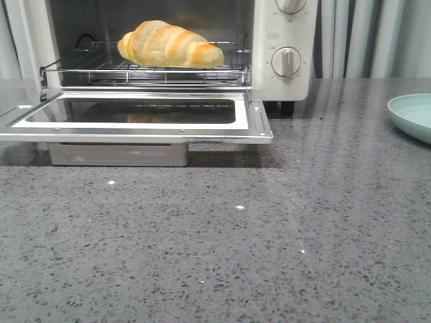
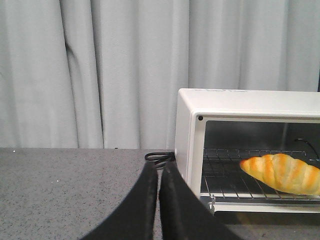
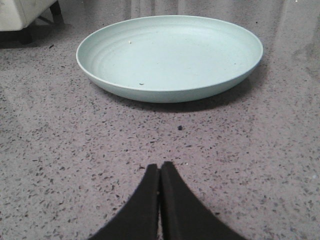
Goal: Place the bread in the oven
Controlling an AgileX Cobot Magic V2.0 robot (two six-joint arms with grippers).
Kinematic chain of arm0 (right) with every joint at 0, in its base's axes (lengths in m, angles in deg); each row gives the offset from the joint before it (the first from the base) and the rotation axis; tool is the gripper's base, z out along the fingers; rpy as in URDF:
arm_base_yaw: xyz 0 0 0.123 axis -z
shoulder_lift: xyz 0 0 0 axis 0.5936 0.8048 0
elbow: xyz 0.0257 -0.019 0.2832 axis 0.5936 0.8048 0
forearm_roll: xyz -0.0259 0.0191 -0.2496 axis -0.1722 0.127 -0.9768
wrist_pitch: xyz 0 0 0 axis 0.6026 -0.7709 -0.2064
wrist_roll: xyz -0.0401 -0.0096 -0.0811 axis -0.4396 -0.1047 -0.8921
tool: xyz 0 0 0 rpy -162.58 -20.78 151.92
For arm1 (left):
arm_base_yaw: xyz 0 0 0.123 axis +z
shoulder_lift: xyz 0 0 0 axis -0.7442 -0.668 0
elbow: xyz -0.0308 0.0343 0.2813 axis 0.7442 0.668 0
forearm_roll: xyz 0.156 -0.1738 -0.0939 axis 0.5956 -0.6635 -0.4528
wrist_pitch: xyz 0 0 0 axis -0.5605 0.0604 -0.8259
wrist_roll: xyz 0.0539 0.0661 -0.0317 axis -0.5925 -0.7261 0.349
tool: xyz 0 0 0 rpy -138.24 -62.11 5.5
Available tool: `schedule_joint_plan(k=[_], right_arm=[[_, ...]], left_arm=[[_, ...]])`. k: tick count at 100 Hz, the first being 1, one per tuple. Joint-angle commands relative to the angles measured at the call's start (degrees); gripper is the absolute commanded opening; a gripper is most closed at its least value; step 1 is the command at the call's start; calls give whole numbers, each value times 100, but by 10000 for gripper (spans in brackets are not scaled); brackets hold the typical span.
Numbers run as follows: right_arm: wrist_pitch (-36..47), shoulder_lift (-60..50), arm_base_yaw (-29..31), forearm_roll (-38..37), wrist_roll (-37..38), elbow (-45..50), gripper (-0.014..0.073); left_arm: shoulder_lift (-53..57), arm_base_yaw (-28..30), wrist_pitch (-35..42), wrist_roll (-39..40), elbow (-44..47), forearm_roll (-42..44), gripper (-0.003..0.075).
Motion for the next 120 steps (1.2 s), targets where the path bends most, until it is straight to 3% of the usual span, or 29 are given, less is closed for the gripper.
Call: schedule_joint_plan(k=[1,24,38,84,120], right_arm=[[160,-70,41,57,-21,146,-48],[160,-70,41,57,-21,146,-48],[160,-70,41,57,-21,146,-48],[160,-70,41,57,-21,146,-48],[160,-70,41,57,-21,146,-48]], left_arm=[[-109,59,345,-34,-68,102,-21],[-45,596,477,-1429,514,-1362,-21],[158,827,970,-1961,979,-1960,-21],[881,1460,1722,-2568,2251,-3252,-21],[1213,1713,1759,-2745,2880,-3406,-22]])
